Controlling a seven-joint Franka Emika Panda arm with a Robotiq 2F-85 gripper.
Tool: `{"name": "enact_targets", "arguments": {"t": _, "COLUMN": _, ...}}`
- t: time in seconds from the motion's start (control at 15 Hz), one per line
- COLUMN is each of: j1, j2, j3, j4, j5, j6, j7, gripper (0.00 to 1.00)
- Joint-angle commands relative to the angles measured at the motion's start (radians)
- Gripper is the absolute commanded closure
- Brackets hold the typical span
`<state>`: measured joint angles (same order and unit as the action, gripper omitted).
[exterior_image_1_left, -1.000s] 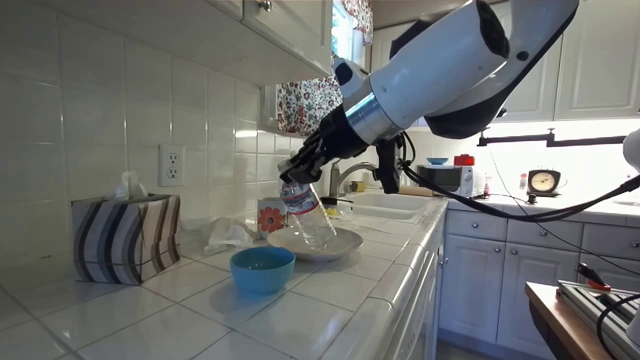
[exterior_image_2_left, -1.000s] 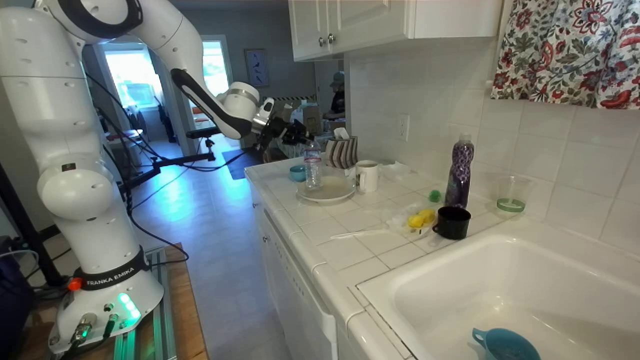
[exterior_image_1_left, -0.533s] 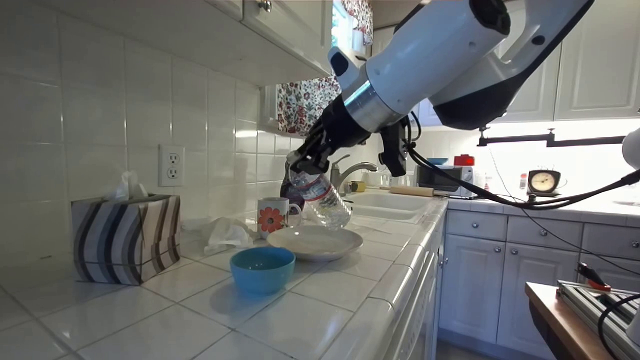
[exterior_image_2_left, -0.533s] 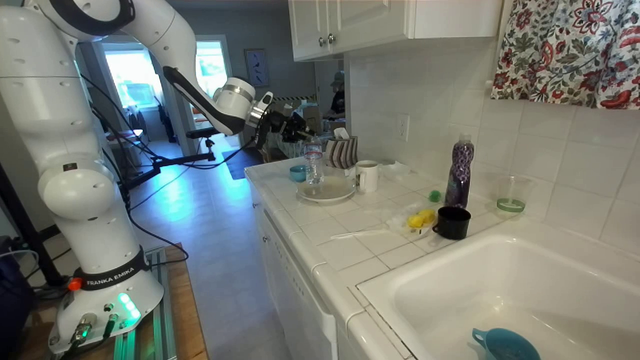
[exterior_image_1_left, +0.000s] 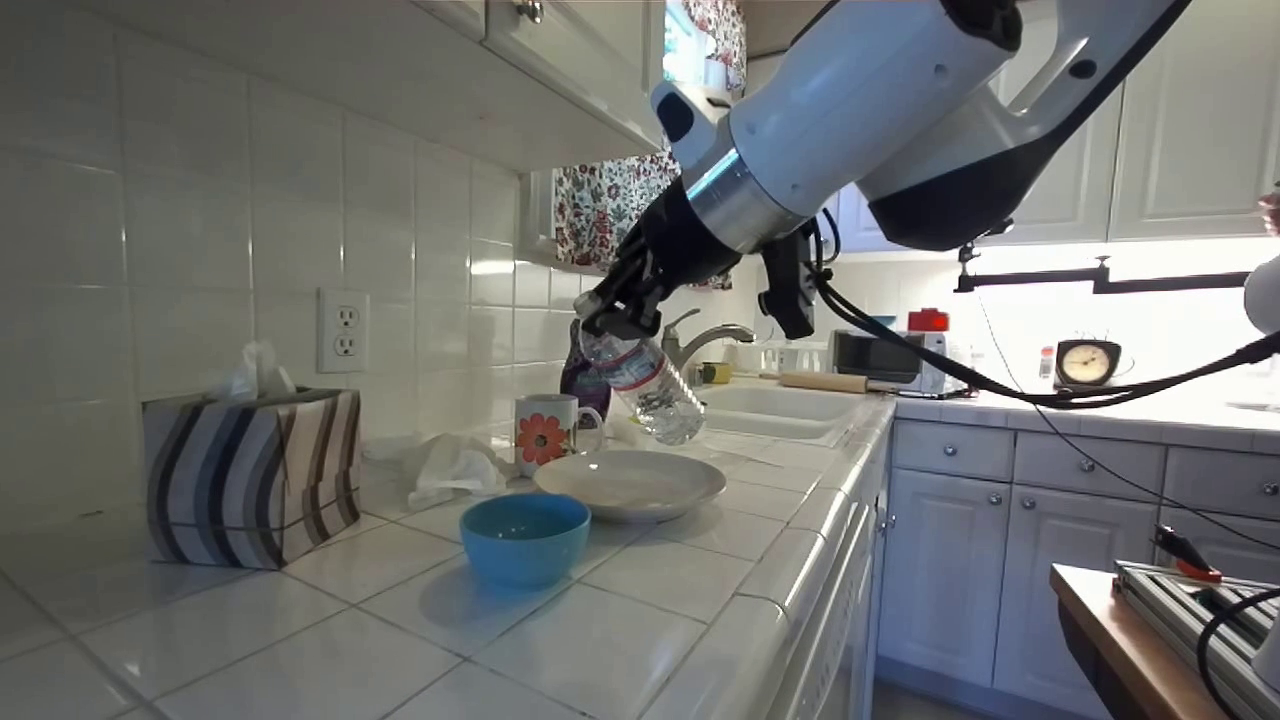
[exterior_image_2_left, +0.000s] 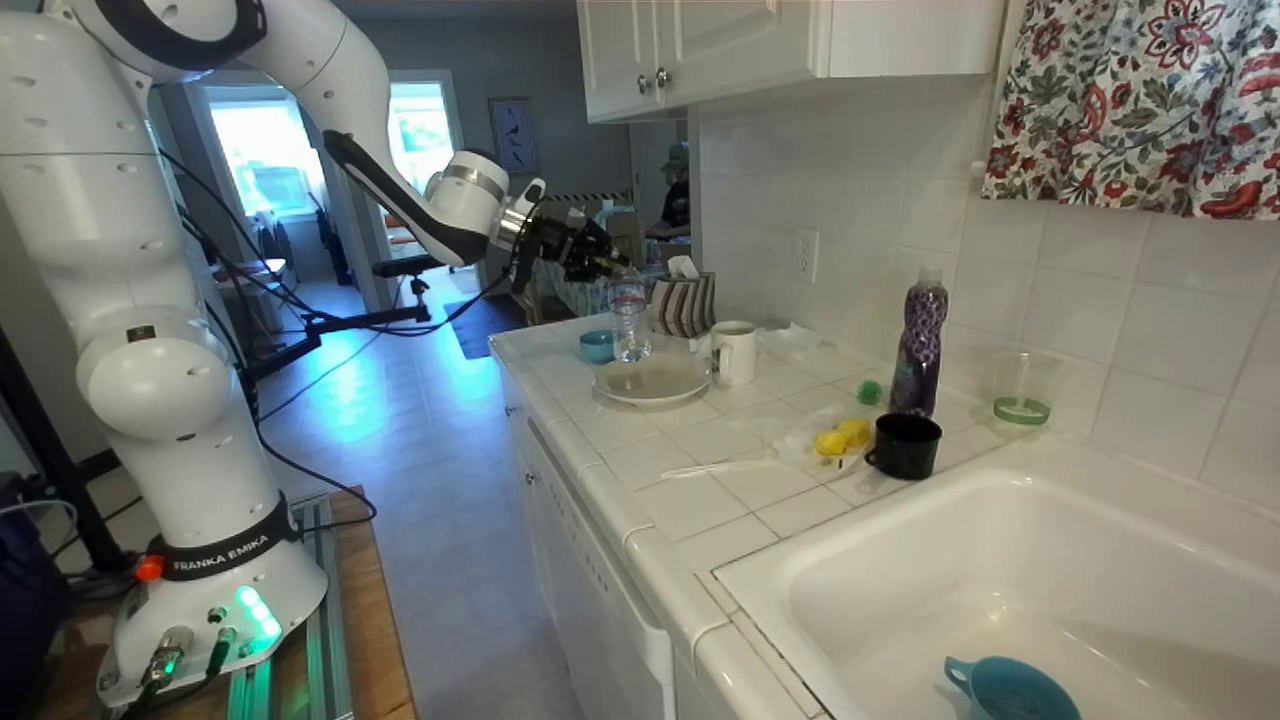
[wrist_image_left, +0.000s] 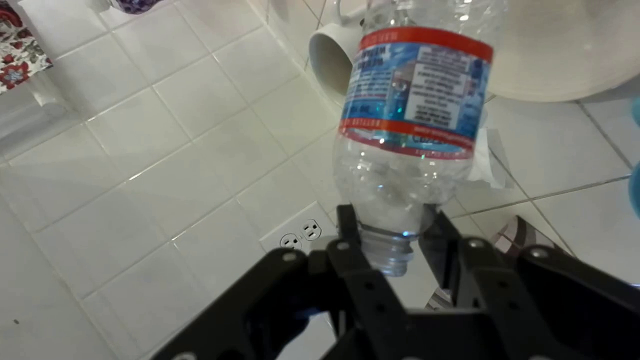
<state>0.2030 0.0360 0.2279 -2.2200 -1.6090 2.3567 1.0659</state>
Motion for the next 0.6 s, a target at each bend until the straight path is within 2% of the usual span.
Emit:
{"name": "enact_targets", "arguments": {"t": 0.0, "j1": 0.007, "j2": 0.008, "j3": -0.001, "j4": 0.009, "j5": 0.030, "j6": -0.010, "j7": -0.042, "gripper": 0.89}}
{"name": "enact_targets", "arguments": {"t": 0.53, "j1": 0.008, "j2": 0.074, "j3": 0.002, "j4": 0.072, "j5": 0.110, "j6": 0.000, "j7": -0.225, "gripper": 0.89}}
